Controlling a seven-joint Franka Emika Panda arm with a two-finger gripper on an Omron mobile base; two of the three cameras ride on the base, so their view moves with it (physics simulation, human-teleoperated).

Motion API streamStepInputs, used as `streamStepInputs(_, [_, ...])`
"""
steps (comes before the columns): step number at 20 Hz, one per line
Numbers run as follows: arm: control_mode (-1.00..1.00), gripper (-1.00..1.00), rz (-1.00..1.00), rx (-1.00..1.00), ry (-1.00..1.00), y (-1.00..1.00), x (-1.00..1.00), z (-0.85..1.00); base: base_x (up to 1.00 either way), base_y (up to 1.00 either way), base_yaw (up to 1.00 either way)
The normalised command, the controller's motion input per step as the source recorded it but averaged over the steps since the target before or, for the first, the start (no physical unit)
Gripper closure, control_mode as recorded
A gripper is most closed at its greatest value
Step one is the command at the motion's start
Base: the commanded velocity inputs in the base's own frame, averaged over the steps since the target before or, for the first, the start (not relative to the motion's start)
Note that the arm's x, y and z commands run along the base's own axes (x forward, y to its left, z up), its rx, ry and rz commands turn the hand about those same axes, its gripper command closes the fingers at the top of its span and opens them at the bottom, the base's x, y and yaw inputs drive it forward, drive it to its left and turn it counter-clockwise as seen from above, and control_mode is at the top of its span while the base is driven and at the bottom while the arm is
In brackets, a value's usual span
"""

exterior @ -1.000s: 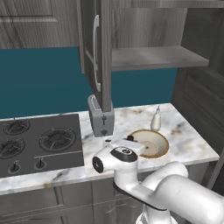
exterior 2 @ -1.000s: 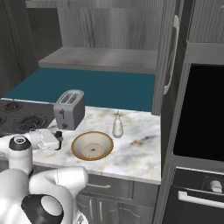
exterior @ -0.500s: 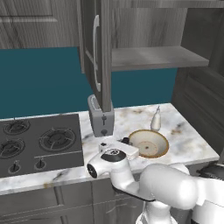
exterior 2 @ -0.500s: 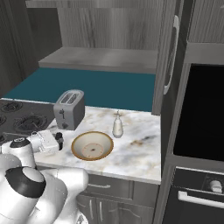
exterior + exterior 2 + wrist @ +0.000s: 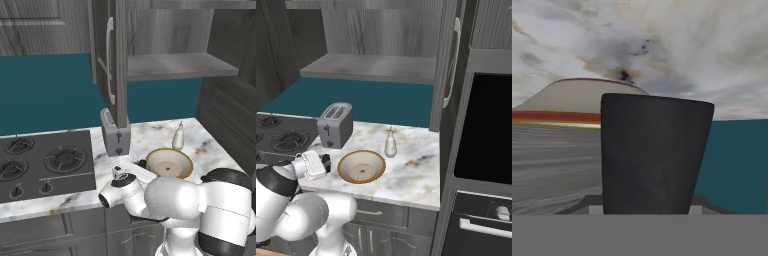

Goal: Retrieve the bottle and the shaker from the cabinet and place them next to the mixing bowl on the counter. Then add garlic from the fridge to the mixing bowl.

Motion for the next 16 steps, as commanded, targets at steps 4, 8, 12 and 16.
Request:
streamStepInputs(4, [-1.0,1.0,-0.02,0.0,-0.1,0.0,0.22,-0.29,0.0,0.0,0.0])
streamStepInputs(8, [-1.0,1.0,-0.02,-0.02,-0.1,0.0,0.19,-0.29,0.0,0.0,0.0])
streamStepInputs(12, [-1.0,1.0,-0.02,-0.03,-0.08,0.01,0.18,-0.32,0.0,0.0,0.0])
streamStepInputs(16, [-1.0,1.0,-0.02,-0.05,-0.07,0.07,0.19,-0.35,0.0,0.0,0.0])
